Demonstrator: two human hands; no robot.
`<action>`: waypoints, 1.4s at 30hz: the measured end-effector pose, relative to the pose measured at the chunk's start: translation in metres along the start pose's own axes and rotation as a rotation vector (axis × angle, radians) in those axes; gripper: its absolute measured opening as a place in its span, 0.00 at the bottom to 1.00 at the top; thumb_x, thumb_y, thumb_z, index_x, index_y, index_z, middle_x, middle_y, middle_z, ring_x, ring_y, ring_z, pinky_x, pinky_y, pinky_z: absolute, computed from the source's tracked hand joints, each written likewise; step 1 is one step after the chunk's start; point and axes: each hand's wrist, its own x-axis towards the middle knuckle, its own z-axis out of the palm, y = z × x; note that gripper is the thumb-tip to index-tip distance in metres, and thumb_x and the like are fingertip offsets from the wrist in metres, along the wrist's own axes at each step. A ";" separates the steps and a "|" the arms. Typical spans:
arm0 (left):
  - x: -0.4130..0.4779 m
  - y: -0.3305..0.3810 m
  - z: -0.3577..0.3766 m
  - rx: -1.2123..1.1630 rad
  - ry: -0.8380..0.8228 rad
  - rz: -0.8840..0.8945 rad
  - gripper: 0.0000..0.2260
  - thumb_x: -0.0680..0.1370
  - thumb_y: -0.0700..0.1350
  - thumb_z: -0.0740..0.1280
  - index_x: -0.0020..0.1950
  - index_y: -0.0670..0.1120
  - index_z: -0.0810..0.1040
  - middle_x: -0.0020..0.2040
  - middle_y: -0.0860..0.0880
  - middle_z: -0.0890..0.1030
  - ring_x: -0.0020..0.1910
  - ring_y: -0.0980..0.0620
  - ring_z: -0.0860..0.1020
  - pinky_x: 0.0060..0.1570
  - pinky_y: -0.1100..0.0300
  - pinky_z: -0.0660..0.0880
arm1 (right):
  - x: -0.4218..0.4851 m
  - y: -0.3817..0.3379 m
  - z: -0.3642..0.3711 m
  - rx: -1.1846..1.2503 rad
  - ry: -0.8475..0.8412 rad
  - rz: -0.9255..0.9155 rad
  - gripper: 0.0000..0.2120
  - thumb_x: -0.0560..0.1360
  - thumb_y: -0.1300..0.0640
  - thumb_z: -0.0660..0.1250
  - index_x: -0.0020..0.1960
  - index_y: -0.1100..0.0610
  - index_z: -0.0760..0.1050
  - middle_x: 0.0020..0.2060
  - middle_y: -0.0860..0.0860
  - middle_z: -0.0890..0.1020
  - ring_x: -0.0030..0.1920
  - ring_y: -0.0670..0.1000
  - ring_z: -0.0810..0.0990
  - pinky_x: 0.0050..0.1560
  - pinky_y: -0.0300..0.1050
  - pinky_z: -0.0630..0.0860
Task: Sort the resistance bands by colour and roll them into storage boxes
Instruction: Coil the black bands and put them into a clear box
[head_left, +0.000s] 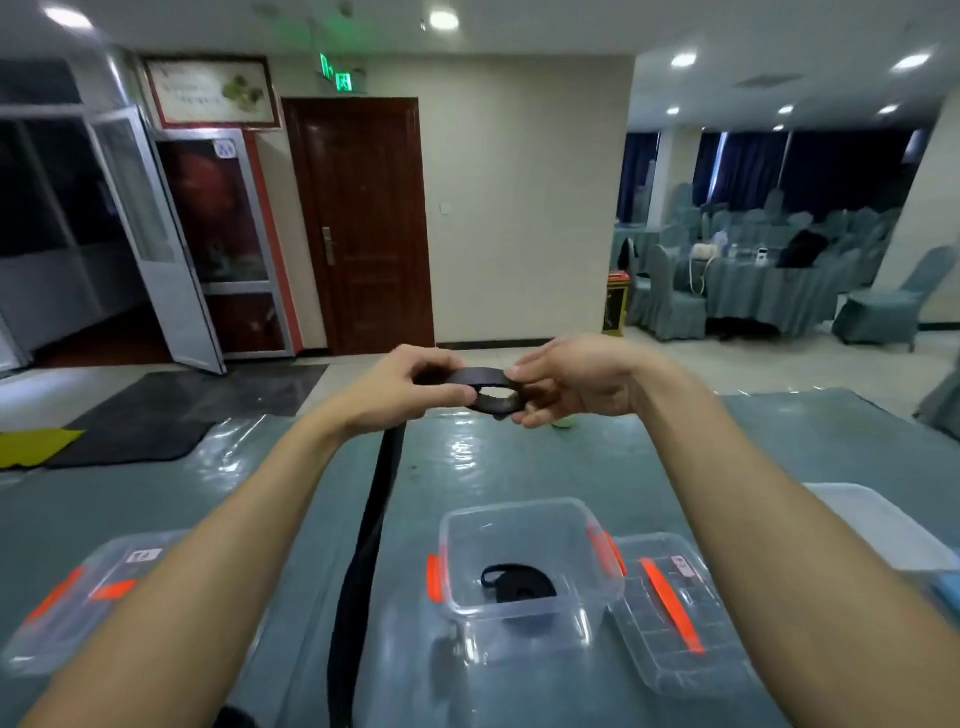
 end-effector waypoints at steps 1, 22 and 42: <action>-0.001 -0.001 -0.005 0.057 -0.014 0.017 0.06 0.83 0.50 0.76 0.55 0.49 0.87 0.44 0.46 0.84 0.41 0.50 0.80 0.44 0.55 0.73 | 0.001 -0.001 0.000 0.011 -0.013 0.007 0.11 0.87 0.62 0.64 0.65 0.68 0.78 0.43 0.59 0.87 0.47 0.56 0.86 0.53 0.47 0.88; -0.001 -0.013 0.009 0.115 0.085 0.006 0.11 0.77 0.53 0.81 0.57 0.53 0.87 0.51 0.53 0.87 0.49 0.52 0.85 0.52 0.52 0.83 | 0.011 0.025 0.005 -0.140 0.090 -0.118 0.20 0.87 0.69 0.52 0.57 0.62 0.84 0.42 0.58 0.82 0.41 0.52 0.81 0.43 0.45 0.83; 0.018 -0.017 0.048 0.232 -0.017 0.084 0.13 0.77 0.53 0.81 0.59 0.52 0.88 0.52 0.54 0.85 0.51 0.55 0.83 0.54 0.53 0.83 | 0.008 0.083 0.014 -0.742 0.324 -0.397 0.15 0.69 0.45 0.85 0.44 0.44 0.78 0.45 0.45 0.80 0.41 0.47 0.80 0.42 0.47 0.78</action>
